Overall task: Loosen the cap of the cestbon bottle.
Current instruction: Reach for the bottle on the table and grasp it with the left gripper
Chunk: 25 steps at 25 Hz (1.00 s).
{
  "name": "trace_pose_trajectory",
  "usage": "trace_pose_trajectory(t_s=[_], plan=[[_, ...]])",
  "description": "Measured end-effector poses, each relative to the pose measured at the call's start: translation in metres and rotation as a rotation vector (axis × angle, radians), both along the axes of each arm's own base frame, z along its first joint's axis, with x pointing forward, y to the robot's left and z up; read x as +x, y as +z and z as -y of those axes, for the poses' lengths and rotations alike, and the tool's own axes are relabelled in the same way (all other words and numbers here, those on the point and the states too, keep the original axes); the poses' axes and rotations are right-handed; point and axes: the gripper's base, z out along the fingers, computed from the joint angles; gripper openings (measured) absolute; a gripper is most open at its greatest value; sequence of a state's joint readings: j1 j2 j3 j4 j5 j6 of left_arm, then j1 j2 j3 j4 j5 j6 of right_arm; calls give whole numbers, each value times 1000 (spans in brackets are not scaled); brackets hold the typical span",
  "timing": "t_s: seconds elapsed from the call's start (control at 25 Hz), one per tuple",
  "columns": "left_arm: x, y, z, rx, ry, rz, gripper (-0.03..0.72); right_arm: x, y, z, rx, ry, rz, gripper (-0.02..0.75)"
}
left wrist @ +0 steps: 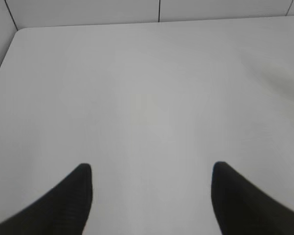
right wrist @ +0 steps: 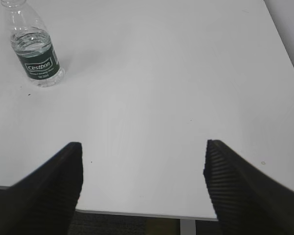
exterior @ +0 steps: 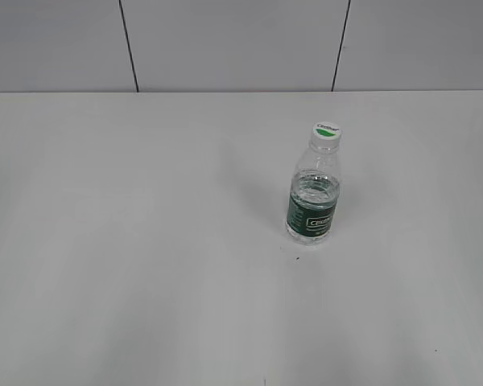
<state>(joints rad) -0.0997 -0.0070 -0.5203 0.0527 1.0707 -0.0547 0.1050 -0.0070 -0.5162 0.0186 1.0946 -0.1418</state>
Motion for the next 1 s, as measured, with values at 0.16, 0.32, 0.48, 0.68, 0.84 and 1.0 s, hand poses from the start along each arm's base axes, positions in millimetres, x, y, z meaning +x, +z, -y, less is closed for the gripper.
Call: trace_pose_trajectory(t_s=[0.16, 0.32, 0.48, 0.68, 0.84, 1.0], plan=[[0, 0, 0, 0, 0, 0, 494, 0, 0, 0, 0, 0, 0, 588], [0, 0, 0, 0, 0, 0, 496, 0, 0, 0, 0, 0, 0, 588], [0, 0, 0, 0, 0, 0, 496, 0, 0, 0, 0, 0, 0, 588], [0, 7, 0, -2, -1, 23, 496, 0, 0, 0, 0, 0, 0, 588], [4, 38, 1, -1, -8, 122, 496, 0, 0, 0, 0, 0, 0, 588], [20, 73, 3, 69, -39, 232, 496, 0, 0, 0, 0, 0, 0, 588]])
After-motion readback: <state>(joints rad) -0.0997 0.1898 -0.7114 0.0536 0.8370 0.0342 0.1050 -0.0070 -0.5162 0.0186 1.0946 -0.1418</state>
